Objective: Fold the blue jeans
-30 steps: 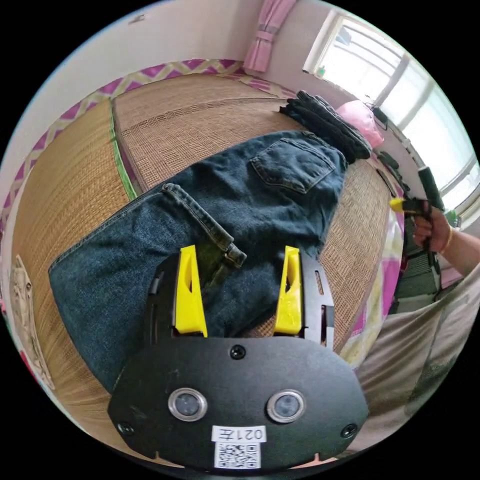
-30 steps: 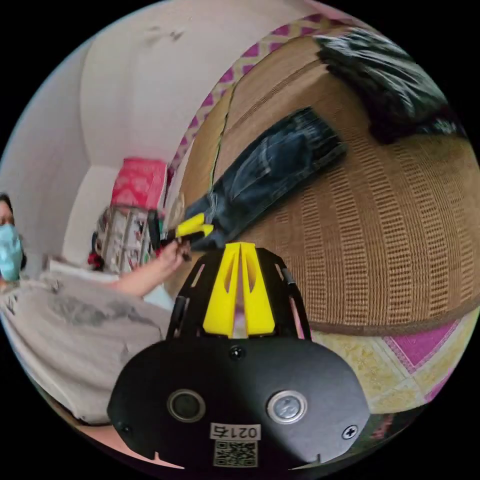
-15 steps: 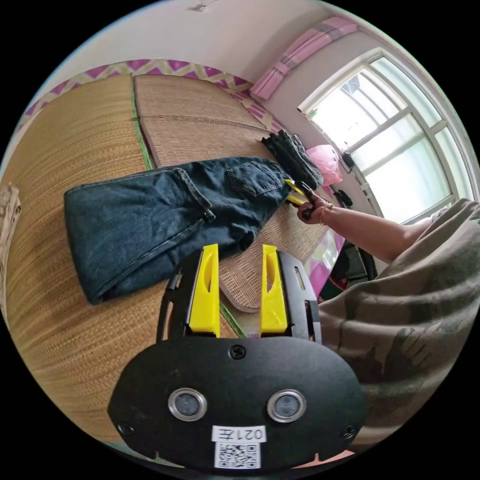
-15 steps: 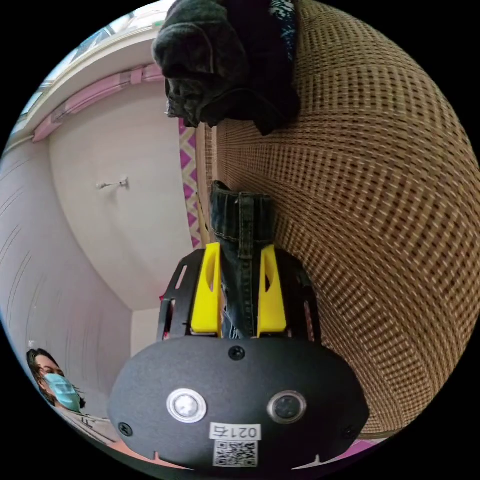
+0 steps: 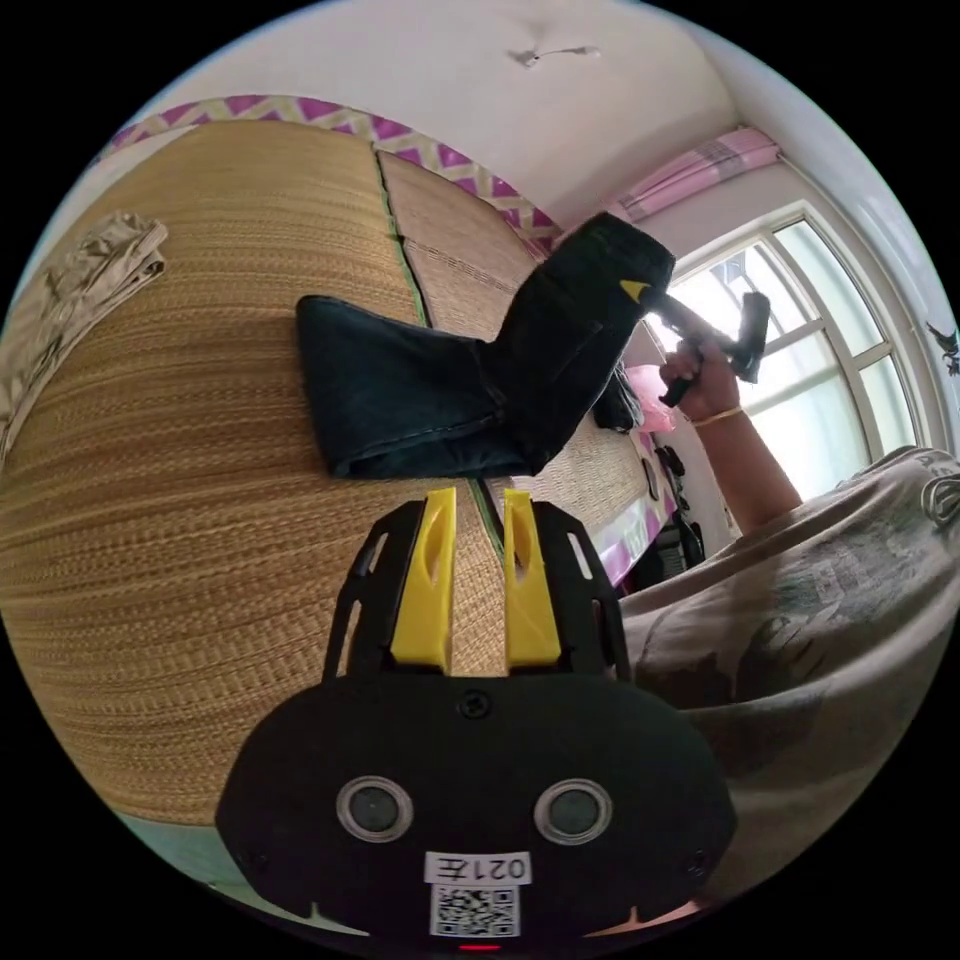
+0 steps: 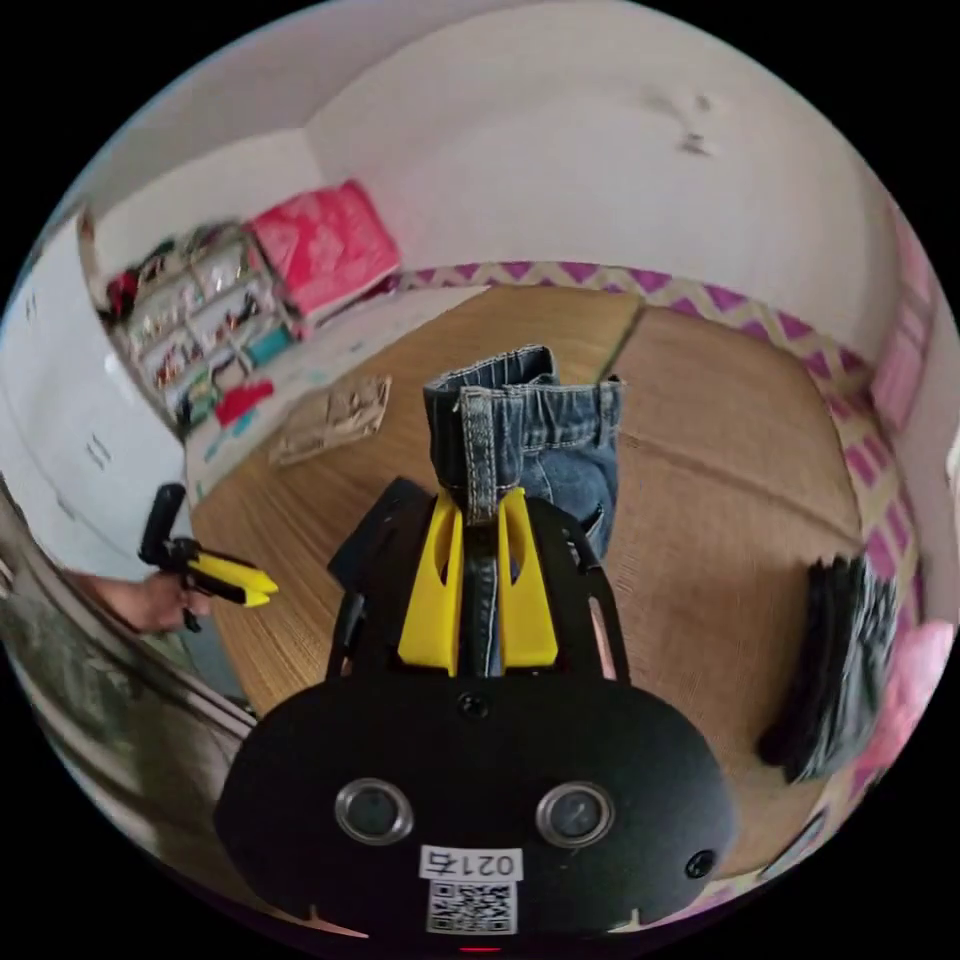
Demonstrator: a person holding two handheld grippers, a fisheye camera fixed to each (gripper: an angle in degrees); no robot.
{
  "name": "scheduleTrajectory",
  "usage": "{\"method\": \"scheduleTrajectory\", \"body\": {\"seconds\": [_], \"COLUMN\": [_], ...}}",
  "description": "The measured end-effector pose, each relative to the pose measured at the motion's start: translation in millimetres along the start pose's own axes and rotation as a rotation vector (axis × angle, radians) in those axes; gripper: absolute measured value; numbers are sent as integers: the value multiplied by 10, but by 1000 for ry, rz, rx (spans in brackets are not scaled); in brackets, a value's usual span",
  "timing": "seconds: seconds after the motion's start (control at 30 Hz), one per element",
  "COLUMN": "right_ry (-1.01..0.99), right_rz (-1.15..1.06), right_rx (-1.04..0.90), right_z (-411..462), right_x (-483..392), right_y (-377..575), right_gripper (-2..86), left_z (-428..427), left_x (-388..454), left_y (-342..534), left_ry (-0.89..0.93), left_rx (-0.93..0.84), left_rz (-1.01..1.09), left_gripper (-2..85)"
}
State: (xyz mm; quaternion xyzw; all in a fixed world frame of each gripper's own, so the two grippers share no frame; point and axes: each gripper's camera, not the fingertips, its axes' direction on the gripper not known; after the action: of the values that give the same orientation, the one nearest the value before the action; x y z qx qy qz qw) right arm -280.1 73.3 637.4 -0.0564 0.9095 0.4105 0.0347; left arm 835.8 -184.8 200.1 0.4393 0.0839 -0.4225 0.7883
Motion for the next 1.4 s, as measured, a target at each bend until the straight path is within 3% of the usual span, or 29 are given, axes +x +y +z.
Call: {"method": "scheduleTrajectory", "body": {"seconds": [0.1, 0.23, 0.37, 0.63, 0.73, 0.8, 0.9, 1.0, 1.1, 1.23, 1.27, 1.4], "right_ry": [81, 81, 165, -72, -100, -190, -266, -333, -161, 13, -11, -332], "right_rz": [-236, -329, -280, -192, -33, 84, 29, 84, 231, 393, 446, 644], "right_rx": [-160, -453, -443, -421, -288, -338, -517, -373, -231, -260, -293, -408], "right_z": [713, 1759, 1805, 1530, 1265, 1429, 1791, 1430, 906, 657, 674, 980], "right_x": [-1017, -1685, -1914, -1821, -1564, -1348, -1275, -895, -240, 715, 1030, 1897], "right_y": [-359, -393, -646, -1029, -1203, -1240, -1227, -1362, -1303, -1012, -885, -450], "right_gripper": [58, 62, 74, 111, 45, 6, -2, -1, 12, 89, 104, 119], "left_z": [-146, -392, -603, -443, -391, -311, -136, 59, 307, 830, 972, 1278], "left_x": [-354, -837, -1265, -2051, -2227, -2361, -2640, -2954, -3316, -3891, -4034, -4293], "left_y": [242, 577, 829, 696, 531, 432, 285, 176, 137, 161, 180, 230], "left_ry": [-2, -1, -1, 92, 83, 88, 98, 83, 63, 123, 143, 191], "left_rx": [-2, 23, 40, 63, 94, 103, 119, 112, 88, -4, -42, -110], "left_rz": [-21, -69, -75, -68, -46, -52, -89, -129, -186, -276, -298, -290], "left_gripper": [70, 66, 64, 66, 65, 65, 65, 66, 77, 184, 219, 223]}}
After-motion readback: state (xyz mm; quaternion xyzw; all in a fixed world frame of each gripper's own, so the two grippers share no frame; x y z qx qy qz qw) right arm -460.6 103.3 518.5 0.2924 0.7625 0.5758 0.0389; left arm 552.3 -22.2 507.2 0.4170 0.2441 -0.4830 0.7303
